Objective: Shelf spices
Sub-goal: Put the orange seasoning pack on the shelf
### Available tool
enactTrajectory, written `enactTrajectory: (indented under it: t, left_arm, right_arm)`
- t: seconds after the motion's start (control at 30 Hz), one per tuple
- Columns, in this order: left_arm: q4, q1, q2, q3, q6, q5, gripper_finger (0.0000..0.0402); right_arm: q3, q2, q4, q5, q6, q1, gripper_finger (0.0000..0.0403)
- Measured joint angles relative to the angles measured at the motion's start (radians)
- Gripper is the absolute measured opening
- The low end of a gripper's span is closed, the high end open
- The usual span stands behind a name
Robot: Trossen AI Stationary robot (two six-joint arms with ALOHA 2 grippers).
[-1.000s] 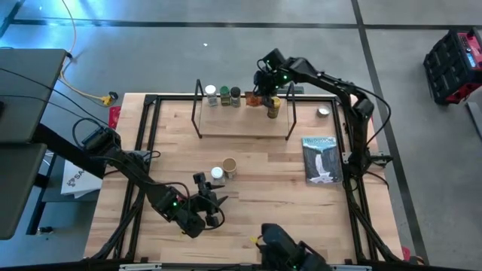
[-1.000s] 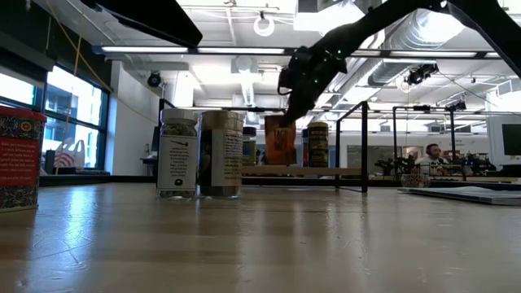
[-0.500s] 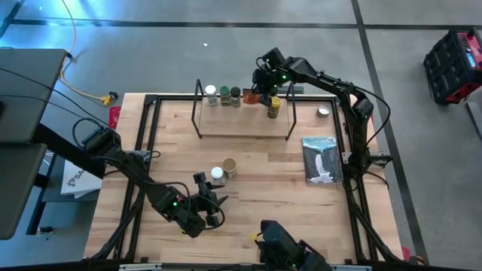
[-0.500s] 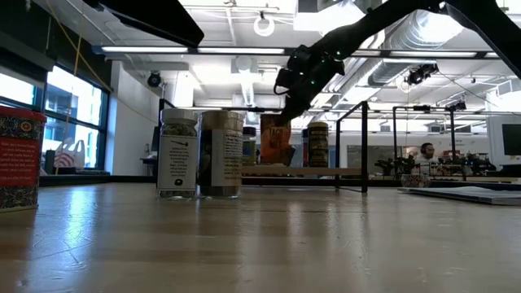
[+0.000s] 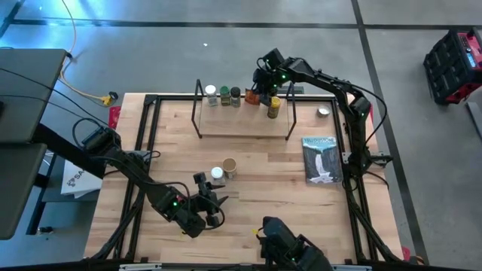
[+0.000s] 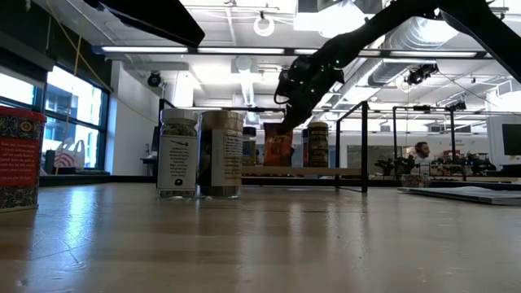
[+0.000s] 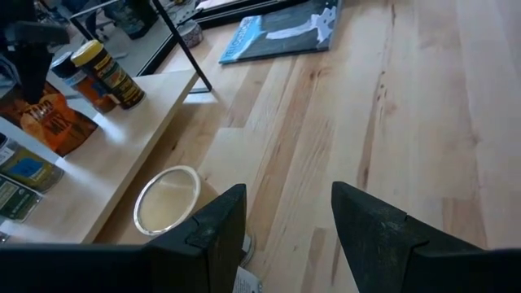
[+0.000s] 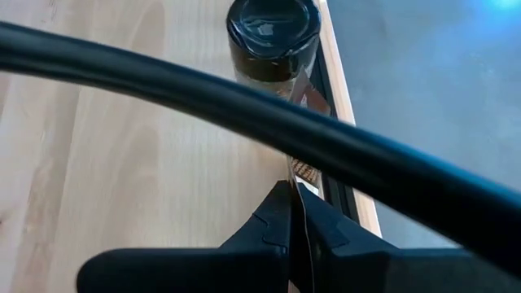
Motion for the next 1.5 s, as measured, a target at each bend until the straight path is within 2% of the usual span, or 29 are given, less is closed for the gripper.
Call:
enactTrajectory:
  t: [0.8,1.5]
  left_arm:
    - [0.002,0.001,0.000,0.000,0.000,0.002,0.0179]
    - [0.002,0.001,0.000,0.000,0.000,0.002,0.0179]
  right_arm:
    - [0.000,-0.020,-0.034,-0.005,-0.003,0.003,0.0006]
    - [0.000,-0.021,-0.014,0.005,-0.052,0.027,0.0134]
